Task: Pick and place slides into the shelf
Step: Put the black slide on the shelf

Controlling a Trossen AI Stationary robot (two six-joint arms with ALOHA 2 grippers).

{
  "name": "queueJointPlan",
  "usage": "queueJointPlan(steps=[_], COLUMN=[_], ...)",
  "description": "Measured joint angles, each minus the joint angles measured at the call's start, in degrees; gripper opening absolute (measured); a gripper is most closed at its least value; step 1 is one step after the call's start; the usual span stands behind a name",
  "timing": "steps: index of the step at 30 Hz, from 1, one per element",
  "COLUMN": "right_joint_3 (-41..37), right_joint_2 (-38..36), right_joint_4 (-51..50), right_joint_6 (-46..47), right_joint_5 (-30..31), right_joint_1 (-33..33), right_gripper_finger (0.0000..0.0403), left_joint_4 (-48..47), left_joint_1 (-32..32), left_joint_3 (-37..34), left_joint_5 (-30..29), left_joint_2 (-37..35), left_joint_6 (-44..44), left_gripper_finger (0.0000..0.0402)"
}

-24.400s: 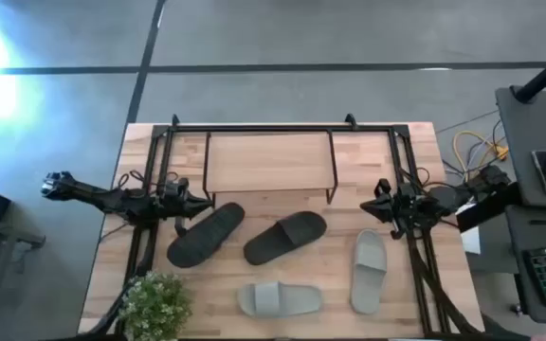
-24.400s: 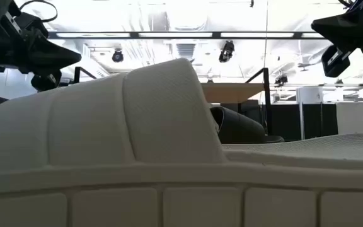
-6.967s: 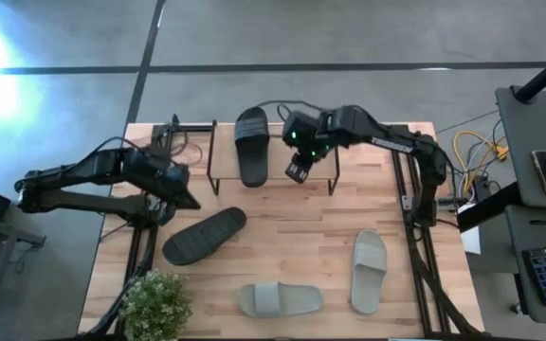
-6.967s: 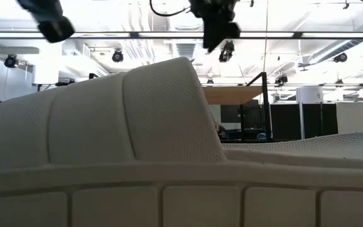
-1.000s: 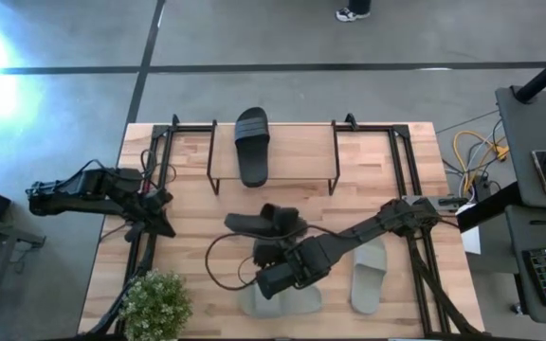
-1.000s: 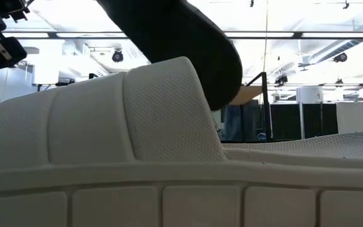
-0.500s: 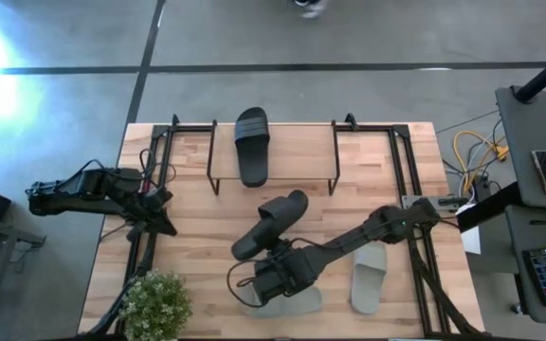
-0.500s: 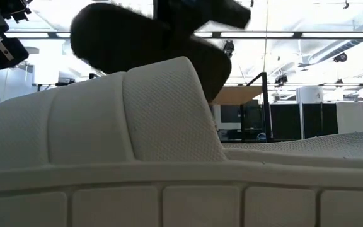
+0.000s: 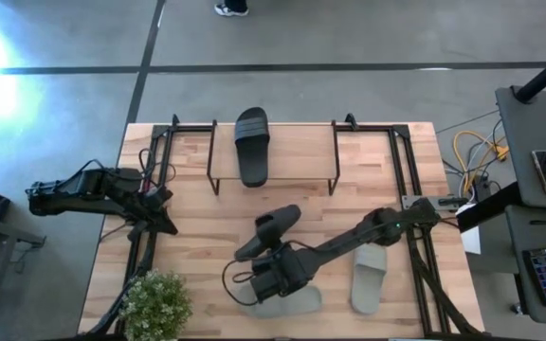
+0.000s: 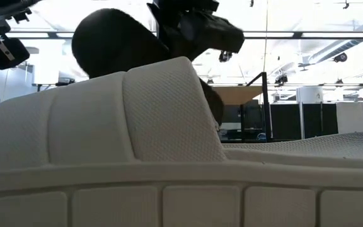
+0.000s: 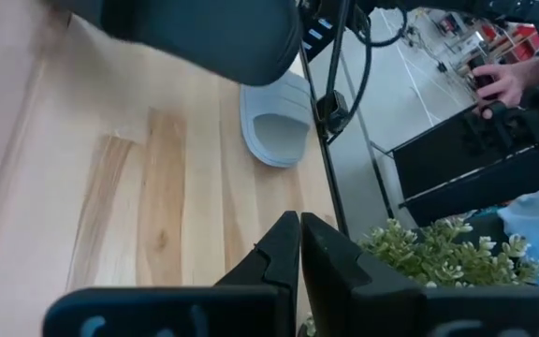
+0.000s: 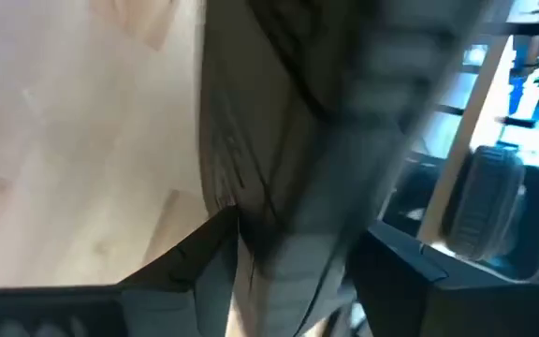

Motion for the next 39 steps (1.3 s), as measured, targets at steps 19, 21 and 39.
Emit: queueJointPlan(steps=[19,21,39], right_joint_3=[0.11,0.59,0.32], right_joint_2=[-2.45,-4.14,-17.87], right_joint_4=[-8.94,-8.57,-9.55], right_joint_6=[24.27,32.17,96.3], right_joint_5=[-14.54,-13.36,-6.21], right_joint_1=[0.39,-0.02,-3.72], right_gripper_finger=[0.0214,0.0214,0.0183], left_joint_4=[0.05,0.15,55.06], left_joint_1=[0.01,0.01,-0.57], left_joint_3=[-0.18,-0.52,-13.61], left_joint_5=[-0.66,0.21,-1.09], left_joint_2=[-0.14,0.84,27.73], left_joint_6=[-0.68,-2.16,-4.59], left_gripper_finger=[0.0,0.0,0.0])
